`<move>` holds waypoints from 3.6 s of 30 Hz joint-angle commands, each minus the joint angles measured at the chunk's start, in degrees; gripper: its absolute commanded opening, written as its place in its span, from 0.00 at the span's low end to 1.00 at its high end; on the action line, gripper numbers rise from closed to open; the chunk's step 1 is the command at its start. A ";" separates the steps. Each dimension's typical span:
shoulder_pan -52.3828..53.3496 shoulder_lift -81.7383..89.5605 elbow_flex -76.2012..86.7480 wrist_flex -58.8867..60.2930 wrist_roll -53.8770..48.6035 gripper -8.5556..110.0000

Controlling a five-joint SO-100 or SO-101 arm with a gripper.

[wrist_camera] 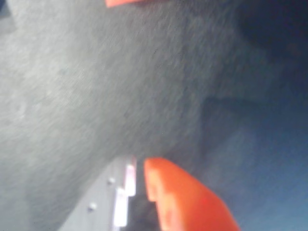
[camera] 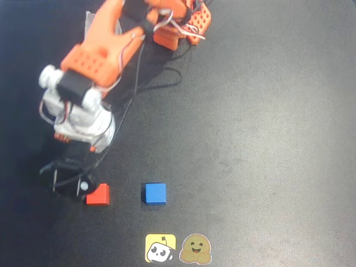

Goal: Put the red cube on top of the blue cube.

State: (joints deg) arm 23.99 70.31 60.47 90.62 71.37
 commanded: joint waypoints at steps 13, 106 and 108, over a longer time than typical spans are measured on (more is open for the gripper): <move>-4.22 -13.71 -22.59 0.88 -3.34 0.12; -7.29 -12.22 -6.77 -12.13 1.41 0.09; -7.38 -9.67 -3.96 -12.57 1.41 0.09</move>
State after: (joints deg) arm 17.31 53.35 54.93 78.31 72.25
